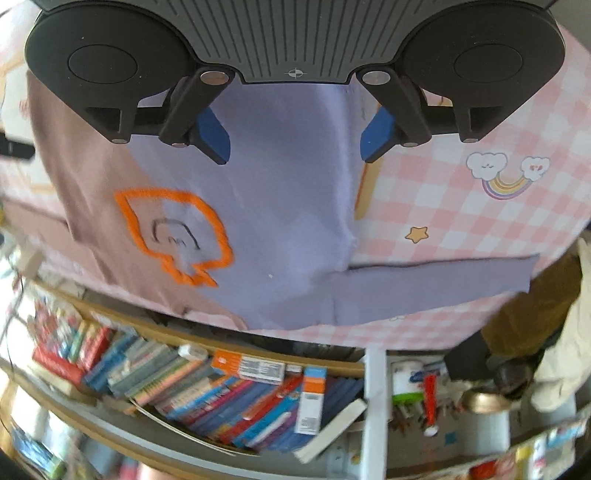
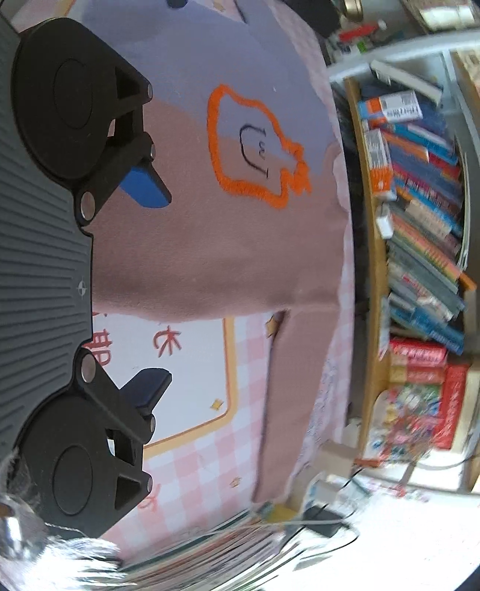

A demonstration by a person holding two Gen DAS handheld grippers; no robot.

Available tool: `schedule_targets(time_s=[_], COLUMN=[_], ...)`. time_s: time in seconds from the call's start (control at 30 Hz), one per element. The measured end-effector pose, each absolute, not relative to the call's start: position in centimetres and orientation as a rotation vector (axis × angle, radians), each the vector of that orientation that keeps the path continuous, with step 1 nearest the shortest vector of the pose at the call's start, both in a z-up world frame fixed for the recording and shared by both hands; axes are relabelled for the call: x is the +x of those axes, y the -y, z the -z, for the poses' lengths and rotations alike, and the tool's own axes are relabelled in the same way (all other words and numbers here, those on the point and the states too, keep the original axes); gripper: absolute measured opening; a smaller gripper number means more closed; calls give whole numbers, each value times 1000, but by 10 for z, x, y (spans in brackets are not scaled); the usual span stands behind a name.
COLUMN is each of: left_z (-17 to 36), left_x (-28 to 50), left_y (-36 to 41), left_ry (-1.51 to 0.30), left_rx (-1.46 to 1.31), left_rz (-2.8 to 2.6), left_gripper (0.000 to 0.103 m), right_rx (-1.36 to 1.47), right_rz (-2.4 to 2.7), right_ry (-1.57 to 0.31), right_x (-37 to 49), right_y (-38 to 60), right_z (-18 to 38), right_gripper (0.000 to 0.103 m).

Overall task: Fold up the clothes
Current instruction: 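Open the left gripper and move it to the lavender sleeve cuff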

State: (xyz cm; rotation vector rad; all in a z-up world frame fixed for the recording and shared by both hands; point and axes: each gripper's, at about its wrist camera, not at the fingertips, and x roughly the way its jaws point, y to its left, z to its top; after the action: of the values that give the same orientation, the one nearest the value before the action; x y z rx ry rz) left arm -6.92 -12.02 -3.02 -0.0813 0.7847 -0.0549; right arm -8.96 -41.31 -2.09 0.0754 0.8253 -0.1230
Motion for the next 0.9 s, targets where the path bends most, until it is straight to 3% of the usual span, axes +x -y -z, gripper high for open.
schedule_targets(time_s=[0.53,0.9], left_z=[33,37], left_x=[-83,-56], left_y=[128,42], left_ry=[-805,-801], left_rx=[22,40], left_rz=[115,241], left_gripper=[82,85], right_rx=[93,143], right_rz=[95,270], right_ry=[-893,-859], right_x=[-107,-131], right_y=[396,309], right_z=[35,25], right_gripper=[95,97])
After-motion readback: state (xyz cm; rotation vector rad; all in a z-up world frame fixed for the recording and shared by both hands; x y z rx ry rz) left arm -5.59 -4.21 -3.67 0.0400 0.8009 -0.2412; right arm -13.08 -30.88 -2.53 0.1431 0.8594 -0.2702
